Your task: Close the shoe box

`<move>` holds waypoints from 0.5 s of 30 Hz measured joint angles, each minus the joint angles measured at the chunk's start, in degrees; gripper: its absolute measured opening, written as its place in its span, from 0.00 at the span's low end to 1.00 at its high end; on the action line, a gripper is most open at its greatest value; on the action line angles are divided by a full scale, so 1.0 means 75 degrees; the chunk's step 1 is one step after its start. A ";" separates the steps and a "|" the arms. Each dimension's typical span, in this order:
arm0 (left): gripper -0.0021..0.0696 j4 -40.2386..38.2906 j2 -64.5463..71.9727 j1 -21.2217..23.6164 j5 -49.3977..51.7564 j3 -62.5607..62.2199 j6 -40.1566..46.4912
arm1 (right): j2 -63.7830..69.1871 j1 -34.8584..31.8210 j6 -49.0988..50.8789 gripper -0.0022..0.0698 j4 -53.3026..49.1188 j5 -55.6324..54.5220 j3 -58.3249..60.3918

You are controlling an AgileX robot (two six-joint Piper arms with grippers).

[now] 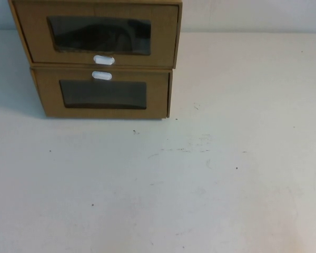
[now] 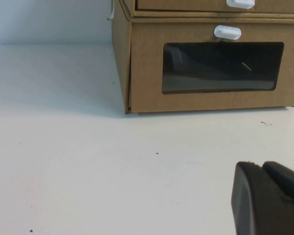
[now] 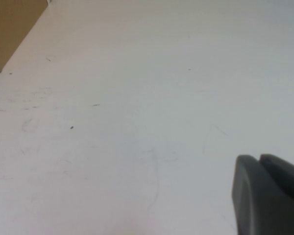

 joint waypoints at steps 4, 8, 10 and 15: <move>0.02 0.0000 0.0000 0.0000 0.0000 0.0000 0.0000 | 0.0000 0.0000 0.0016 0.01 0.0000 0.0000 0.0000; 0.02 0.0000 0.0000 0.0000 0.0000 0.0000 0.0000 | 0.0000 0.0000 0.0016 0.01 0.0000 0.0000 0.0000; 0.02 0.0000 0.0000 0.0000 0.0000 0.0000 0.0000 | 0.0000 0.0000 0.0016 0.01 0.0000 0.0000 0.0000; 0.02 0.0070 0.0000 0.0000 -0.0019 0.0000 0.0000 | 0.0000 0.0000 0.0016 0.01 0.0000 0.0000 0.0000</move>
